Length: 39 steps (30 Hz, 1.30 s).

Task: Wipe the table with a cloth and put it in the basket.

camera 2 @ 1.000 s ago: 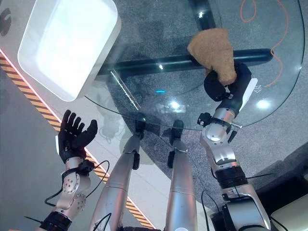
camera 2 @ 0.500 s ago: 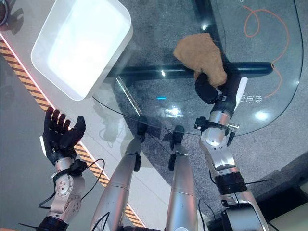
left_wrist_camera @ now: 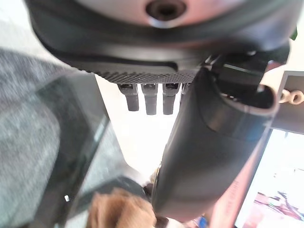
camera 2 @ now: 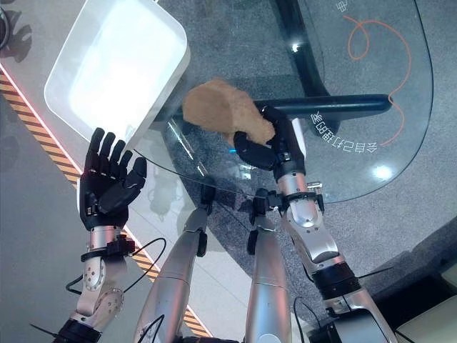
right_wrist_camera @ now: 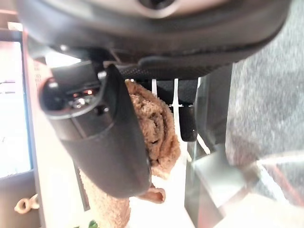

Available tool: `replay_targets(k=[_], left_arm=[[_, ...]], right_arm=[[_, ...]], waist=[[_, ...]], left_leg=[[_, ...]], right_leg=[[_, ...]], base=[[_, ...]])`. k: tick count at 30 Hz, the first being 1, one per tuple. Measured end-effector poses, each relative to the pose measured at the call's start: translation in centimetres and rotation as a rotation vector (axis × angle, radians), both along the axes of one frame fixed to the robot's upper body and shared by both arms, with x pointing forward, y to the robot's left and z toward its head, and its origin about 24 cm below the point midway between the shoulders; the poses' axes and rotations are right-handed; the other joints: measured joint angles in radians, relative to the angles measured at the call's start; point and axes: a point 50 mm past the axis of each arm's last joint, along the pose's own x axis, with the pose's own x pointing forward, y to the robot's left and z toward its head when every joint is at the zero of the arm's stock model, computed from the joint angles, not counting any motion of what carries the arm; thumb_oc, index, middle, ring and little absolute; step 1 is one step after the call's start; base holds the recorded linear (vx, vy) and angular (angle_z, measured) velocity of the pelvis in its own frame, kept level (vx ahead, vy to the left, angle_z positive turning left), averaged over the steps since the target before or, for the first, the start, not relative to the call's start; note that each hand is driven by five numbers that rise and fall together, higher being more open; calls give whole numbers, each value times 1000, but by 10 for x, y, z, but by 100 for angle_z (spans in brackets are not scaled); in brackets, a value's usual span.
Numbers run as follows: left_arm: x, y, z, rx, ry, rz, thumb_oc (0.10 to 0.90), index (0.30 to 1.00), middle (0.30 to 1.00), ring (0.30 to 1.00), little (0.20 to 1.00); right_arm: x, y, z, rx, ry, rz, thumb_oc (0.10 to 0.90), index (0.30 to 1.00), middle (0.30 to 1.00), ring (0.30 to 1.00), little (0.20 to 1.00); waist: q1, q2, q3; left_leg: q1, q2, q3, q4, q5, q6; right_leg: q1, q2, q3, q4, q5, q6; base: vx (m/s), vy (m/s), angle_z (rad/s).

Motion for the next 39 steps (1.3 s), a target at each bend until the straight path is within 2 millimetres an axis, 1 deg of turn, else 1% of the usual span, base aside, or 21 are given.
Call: replay_targets(k=[5,8,11,14,17,19,22,28,39], left_arm=[[1,-3,5,-68,-57,-113,800,900,900,900,900],[3,-9,4,-115,-68,-231,800,900,900,900,900],[7,-22,4,-136,-76,-359,800,900,900,900,900],[10,-34,4,-159,-74,-491,800,900,900,900,900],[11,-46,2,-221,-51,-611,800,900,900,900,900],[12,-48,1,-254,-44,-633,800,900,900,900,900],[11,-52,-2,-283,-27,-666,800,900,900,900,900],[11,-60,-4,-314,-7,-706,800,900,900,900,900],[14,-63,2,-361,-46,-738,800,900,900,900,900]], right_arm=[[-3,4,4,21,-17,49,100,300,300,300,200],[-4,6,6,29,-21,77,100,300,300,300,200],[-5,8,5,25,-11,114,100,300,300,300,200],[-6,16,2,30,7,175,100,300,300,300,200],[-6,22,0,46,27,237,100,300,300,300,200],[-7,24,2,75,27,255,100,300,300,300,200],[-10,27,9,127,1,287,100,300,300,300,200],[-13,36,22,144,-52,346,100,300,300,300,200],[-14,40,19,77,-57,352,100,300,300,300,200]], waist=[[-3,0,0],[-6,-1,0],[-13,-2,1],[-27,-3,1],[-37,-13,2],[-41,-18,2],[-47,-18,2],[-57,-19,2],[-56,-20,2]], left_leg=[[0,0,1,0,0,1],[1,0,1,0,0,1],[1,0,1,-1,-1,1],[1,3,2,-1,-1,2],[10,2,10,-3,-4,6],[13,4,18,-6,-5,7],[13,5,21,-7,-5,8],[13,7,24,-7,-6,8],[13,10,26,-23,-5,8]], right_leg=[[0,0,1,-1,0,0],[0,1,2,-2,0,0],[1,1,3,-5,1,1],[10,3,3,-21,7,4],[17,4,11,-26,9,6],[17,6,23,-32,12,8],[17,8,24,-36,14,10],[17,9,25,-37,15,10],[17,12,25,-56,22,11]], base=[[0,0,0],[0,0,0],[0,0,0],[0,0,0],[-11,-5,-7],[-12,-8,-9],[-8,-5,-4],[0,0,0],[-3,1,-1]])
